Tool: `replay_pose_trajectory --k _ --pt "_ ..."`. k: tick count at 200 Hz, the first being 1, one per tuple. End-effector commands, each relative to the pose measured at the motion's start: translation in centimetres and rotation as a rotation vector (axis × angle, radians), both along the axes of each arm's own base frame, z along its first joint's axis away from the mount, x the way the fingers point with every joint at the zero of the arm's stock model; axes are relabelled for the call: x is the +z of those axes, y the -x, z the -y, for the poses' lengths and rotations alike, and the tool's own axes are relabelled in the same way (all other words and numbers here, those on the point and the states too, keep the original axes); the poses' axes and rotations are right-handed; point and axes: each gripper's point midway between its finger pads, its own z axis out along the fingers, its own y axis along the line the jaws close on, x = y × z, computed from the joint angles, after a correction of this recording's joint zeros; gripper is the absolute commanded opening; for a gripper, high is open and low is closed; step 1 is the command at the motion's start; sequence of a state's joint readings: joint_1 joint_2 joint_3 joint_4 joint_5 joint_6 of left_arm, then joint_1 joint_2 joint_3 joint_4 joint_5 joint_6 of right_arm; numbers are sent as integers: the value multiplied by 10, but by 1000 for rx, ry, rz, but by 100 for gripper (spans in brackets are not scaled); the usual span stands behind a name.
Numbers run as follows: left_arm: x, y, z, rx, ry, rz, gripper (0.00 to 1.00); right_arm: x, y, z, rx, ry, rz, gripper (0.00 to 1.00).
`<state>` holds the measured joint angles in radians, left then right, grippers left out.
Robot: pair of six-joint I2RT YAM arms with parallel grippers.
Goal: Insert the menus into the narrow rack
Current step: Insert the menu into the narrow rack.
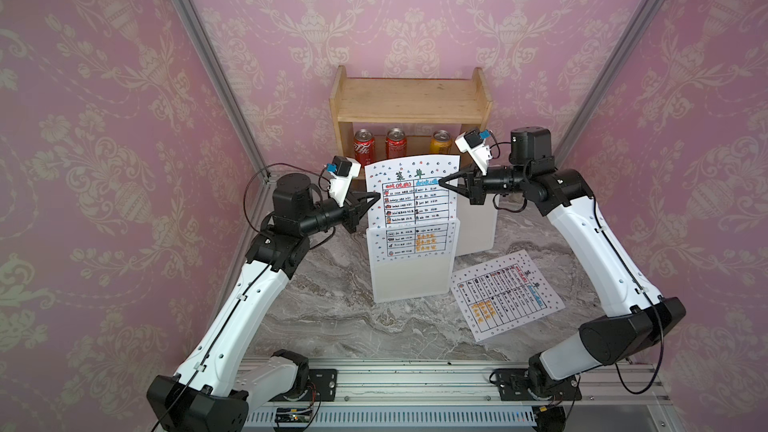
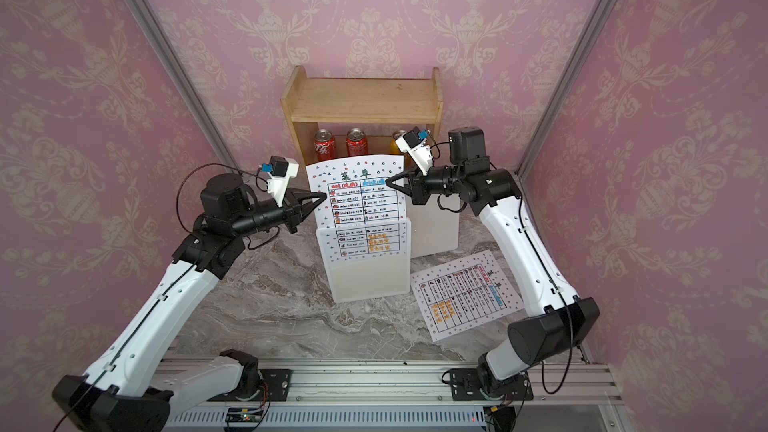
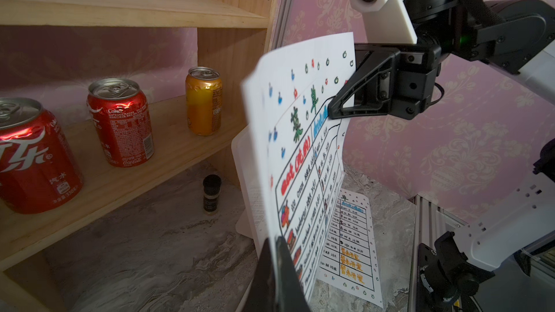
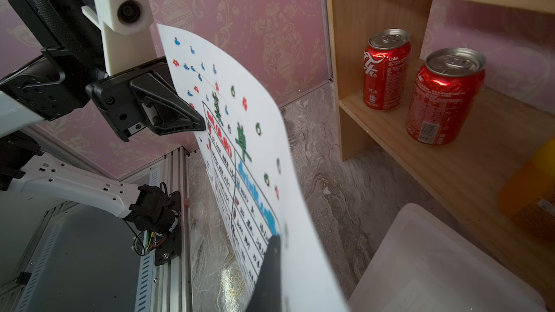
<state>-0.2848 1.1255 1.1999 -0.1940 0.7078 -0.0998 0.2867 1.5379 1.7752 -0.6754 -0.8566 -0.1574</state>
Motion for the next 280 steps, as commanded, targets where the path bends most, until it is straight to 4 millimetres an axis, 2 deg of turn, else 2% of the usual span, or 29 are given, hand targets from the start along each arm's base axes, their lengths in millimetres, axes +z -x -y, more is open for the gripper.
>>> replay_pose_trajectory --k 1,51,77,94,119,150,179,208,280 --pt "0 5 -2 6 19 -7 1 5 8 1 -1 -14 9 3" --pt "-8 7 -3 8 26 -18 2 1 9 3 -7 -12 5 3" --pt "-4 6 -4 13 26 -1 17 5 9 2 -6 -15 12 6" --pt "4 4 -3 10 24 12 31 9 9 2 -4 -17 17 10" --pt "13 -1 -1 5 15 29 37 11 11 2 1 -21 18 16" --pt "18 -1 0 -1 14 34 36 9 16 3 3 -21 16 20" --pt "11 3 -2 0 10 22 21 6 21 6 -11 -15 16 21" --pt "4 8 -2 -5 9 5 6 4 23 9 -28 -19 23 16" --pt "-7 12 -3 -6 24 -21 2 -3 25 8 -29 -22 4 5"
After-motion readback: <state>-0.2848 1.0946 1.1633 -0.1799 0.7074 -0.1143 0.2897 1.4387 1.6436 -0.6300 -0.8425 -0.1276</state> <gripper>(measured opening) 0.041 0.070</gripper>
